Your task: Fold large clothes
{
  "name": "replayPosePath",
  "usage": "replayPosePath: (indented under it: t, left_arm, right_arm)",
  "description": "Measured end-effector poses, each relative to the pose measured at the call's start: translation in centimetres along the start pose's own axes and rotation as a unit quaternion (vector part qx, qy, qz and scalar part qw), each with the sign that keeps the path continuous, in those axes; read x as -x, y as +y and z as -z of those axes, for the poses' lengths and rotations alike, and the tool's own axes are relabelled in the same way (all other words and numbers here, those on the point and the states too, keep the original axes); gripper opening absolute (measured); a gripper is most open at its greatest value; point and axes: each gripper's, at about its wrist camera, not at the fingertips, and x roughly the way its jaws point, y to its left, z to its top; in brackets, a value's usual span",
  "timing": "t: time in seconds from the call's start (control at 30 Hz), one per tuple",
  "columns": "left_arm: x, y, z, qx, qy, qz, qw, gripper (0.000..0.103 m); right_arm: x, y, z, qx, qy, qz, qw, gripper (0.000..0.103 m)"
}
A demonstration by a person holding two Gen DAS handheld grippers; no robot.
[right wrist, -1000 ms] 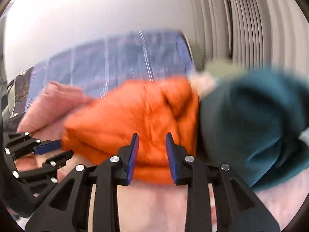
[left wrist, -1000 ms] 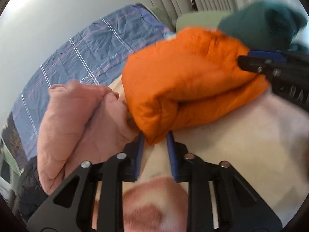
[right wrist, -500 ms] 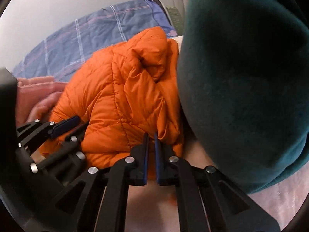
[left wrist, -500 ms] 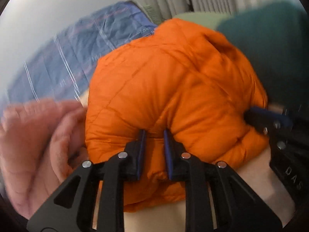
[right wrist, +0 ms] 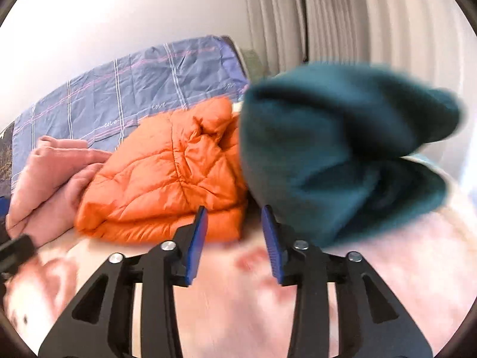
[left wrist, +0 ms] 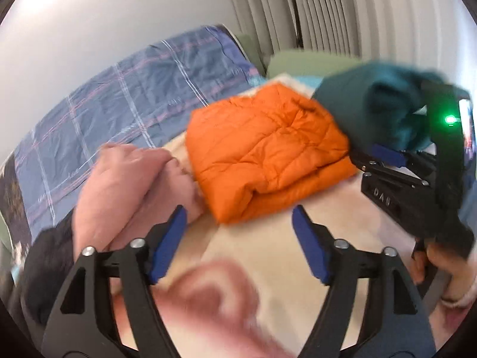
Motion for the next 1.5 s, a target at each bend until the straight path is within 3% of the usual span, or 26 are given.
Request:
replayPosePath:
  t: [0.13,0.3,0.4,0.6,0.83,1.07,1.2,1.37,1.5]
  left_arm:
    - [7.8,0.4,2.7,0.018,-0.061,-0.001,0.998,0.085]
    - [15.8,-0.7,5.6,0.033,-0.129,-0.019,0.991,0.095]
    - [19.7,-1.0,6.9,0.044,-0.143,-0.019,0.9885,0.096]
    - [26.1,0.0,9.4,0.089,-0.158,-0.017,0.9833,0.101]
    - [29.3,0.5,11.8,0.107,-0.147,-0.08,0.9801,0.101]
    - [31.2,1.6,14.4,0.16,-0.13,-0.123,0.9708,0.101]
    - [31.6,2.0,15.5,0.177,-0.106,-0.118,0.9714,0.101]
    - [32.2,2.1,16.0,0.177,-0.102,-0.141,0.9686,0.101]
    - [32.5,2.4,16.6,0.183,-0.098,-0.139,0.9684,0.101]
  right_arm:
    - [9.4,-0.9,0.5,0.013,-0.026,0.009,1.0,0.068]
    - [20.5,-1.0,2.0,0.016,-0.073,0.013,0.997,0.084]
    - [25.7,0.5,3.1,0.039,-0.103,0.012,0.994,0.092]
    - [29.8,2.4,3.9,0.046,-0.116,0.018,0.992,0.102]
    - [33.5,4.2,5.5,0.064,-0.149,0.028,0.986,0.102]
    - [34.2,5.7,7.7,0.11,-0.119,-0.02,0.987,0.102]
    - [35.0,6.5,8.6,0.134,-0.113,-0.041,0.984,0.102]
    - [36.4,6.6,8.7,0.127,-0.127,-0.053,0.982,0.102]
    - [36.3,6.3,8.7,0.109,-0.12,-0.051,0.985,0.102]
